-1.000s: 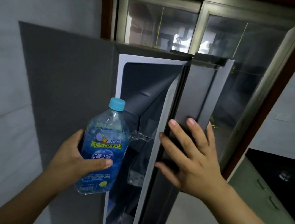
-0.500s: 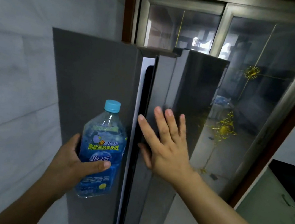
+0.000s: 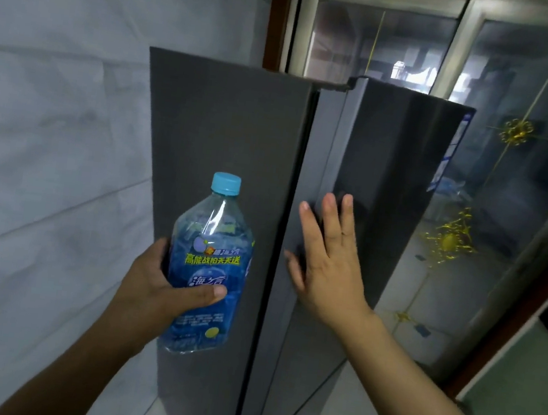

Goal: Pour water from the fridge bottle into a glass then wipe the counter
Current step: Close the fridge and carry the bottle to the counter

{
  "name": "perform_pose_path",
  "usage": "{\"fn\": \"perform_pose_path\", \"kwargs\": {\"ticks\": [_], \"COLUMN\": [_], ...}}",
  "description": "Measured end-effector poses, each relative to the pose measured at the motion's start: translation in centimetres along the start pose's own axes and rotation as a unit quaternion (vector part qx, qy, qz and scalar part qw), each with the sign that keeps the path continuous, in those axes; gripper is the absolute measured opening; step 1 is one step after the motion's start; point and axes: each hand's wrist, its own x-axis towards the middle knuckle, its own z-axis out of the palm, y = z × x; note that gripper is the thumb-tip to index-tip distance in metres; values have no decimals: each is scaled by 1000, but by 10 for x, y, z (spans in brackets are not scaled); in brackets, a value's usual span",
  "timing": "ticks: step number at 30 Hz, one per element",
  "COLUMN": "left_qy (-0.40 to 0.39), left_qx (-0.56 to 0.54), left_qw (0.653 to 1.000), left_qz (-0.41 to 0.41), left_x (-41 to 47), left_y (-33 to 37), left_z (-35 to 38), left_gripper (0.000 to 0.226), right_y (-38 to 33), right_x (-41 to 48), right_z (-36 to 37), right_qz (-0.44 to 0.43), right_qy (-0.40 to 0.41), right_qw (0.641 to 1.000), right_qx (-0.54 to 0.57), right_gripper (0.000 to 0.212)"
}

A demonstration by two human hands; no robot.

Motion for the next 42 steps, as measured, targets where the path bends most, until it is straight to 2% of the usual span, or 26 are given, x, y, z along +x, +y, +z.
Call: {"fn": "perform_pose_path", "kwargs": {"ticks": [1, 3, 4, 5, 6, 7, 8, 9, 10, 11, 13, 15, 23, 28, 32, 37, 42], "left_qy": [-9, -30, -38, -46, -59, -75, -93, -110, -127, -146, -184, -207, -278, -345, -420, -516, -598], "left_qx": [-1, -7, -12, -19, -28, -37, -44, -50, -56, -61, -71, -74, -67, -59, -44, -18, -3], "left_qw": [1000, 999, 999, 998, 997, 996, 994, 992, 990, 987, 980, 975, 958, 937, 906, 856, 800], "left_qz": [5, 18, 23, 30, 34, 37, 39, 38, 38, 35, 31, 28, 19, 2, -17, -31, -37], "left_x": [-1, -4, -5, -6, -7, -8, -10, -12, -15, -18, -24, -31, -79, -140, -207, -295, -371], "left_y": [2, 6, 8, 10, 11, 12, 12, 11, 10, 9, 7, 4, -6, -14, -21, -29, -25], "left_z": [3, 10, 16, 20, 28, 36, 45, 55, 64, 75, 97, 119, 219, 297, 364, 447, 518], "left_gripper": [89, 87, 87, 86, 85, 84, 83, 82, 81, 80, 78, 77, 78, 76, 76, 69, 71], "right_y": [-5, -24, -37, -50, -62, -72, -78, -81, -83, -83, -82, -78, -46, -29, -21, -18, -20], "right_x": [-8, -33, -48, -61, -74, -83, -93, -102, -111, -120, -135, -147, -210, -274, -342, -429, -499], "right_z": [-6, -19, -24, -29, -34, -40, -45, -53, -61, -71, -91, -108, -185, -256, -325, -410, -479], "right_qz": [26, 140, 221, 310, 411, 504, 579, 637, 671, 683, 689, 697, 717, 731, 756, 775, 773], "right_qy": [-19, -50, -57, -57, -53, -47, -43, -47, -56, -50, -15, 22, 157, 225, 270, 323, 394], "right_qw": [999, 979, 950, 904, 834, 740, 630, 518, 424, 362, 306, 285, 246, 215, 202, 191, 177], "right_qx": [32, 143, 213, 288, 365, 443, 515, 569, 606, 633, 656, 658, 633, 607, 562, 509, 465], "right_gripper": [74, 73, 69, 64, 55, 46, 43, 49, 58, 66, 73, 75, 88, 87, 83, 81, 78]}}
